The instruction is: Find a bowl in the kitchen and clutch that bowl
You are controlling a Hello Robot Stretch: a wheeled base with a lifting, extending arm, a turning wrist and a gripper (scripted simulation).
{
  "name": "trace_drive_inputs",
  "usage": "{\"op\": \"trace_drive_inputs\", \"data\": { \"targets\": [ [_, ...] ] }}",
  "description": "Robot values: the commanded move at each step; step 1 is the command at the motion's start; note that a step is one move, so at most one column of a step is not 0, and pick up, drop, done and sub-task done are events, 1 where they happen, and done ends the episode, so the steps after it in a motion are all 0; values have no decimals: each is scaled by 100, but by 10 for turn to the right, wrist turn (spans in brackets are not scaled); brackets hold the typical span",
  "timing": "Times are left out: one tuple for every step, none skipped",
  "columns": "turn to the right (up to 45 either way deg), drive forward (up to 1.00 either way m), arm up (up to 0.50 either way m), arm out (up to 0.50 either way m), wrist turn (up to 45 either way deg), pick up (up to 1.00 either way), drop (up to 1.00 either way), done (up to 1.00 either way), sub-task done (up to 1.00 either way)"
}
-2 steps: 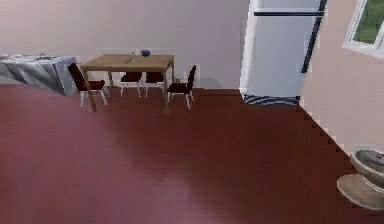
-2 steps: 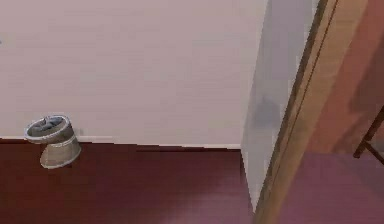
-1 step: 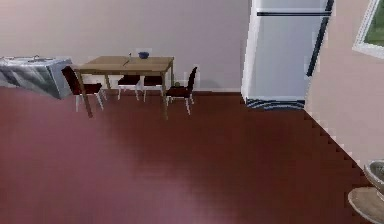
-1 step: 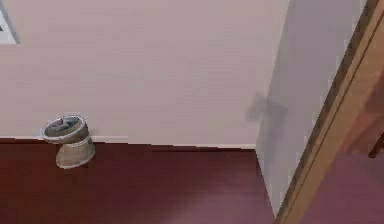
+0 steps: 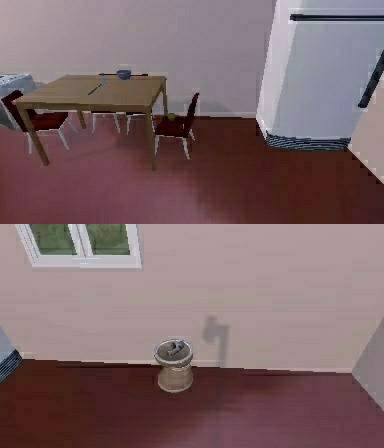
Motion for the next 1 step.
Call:
{"op": "trace_drive_inputs", "data": {
  "targets": [
    [30,0,0,0,0,0,0,0,0]
  ]
}}
